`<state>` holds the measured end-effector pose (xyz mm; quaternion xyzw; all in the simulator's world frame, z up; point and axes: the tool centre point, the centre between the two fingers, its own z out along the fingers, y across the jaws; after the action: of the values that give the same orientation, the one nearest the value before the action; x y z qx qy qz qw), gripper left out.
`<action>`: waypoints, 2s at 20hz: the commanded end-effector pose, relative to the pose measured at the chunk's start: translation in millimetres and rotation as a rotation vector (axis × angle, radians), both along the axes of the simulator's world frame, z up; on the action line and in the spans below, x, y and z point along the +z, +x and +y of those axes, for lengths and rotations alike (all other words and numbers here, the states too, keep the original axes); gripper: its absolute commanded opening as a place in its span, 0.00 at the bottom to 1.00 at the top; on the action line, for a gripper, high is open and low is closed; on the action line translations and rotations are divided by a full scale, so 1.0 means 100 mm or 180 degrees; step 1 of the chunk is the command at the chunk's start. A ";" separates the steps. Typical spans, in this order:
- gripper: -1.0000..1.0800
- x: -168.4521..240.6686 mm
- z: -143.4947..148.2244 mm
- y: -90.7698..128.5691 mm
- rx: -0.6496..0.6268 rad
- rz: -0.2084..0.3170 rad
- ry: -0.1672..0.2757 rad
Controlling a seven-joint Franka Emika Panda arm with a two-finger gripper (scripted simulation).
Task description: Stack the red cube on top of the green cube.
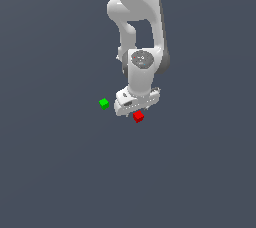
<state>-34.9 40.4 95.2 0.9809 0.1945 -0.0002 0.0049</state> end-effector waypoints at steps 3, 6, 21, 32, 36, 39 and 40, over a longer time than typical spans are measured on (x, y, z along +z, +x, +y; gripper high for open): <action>0.96 -0.16 0.09 -0.10 0.0253 0.0002 0.0022; 0.96 -0.22 0.12 -0.15 0.0348 0.0005 0.0030; 0.96 -0.56 0.13 -0.17 0.0388 0.0007 0.0031; 0.00 -0.75 0.13 -0.17 0.0392 0.0007 0.0030; 0.00 -0.75 0.13 -0.17 0.0392 0.0007 0.0030; 0.00 -0.75 0.13 -0.17 0.0392 0.0007 0.0030; 0.00 -0.75 0.13 -0.17 0.0391 0.0007 0.0029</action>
<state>-51.8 53.1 20.4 0.9671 0.2543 -0.0001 0.0001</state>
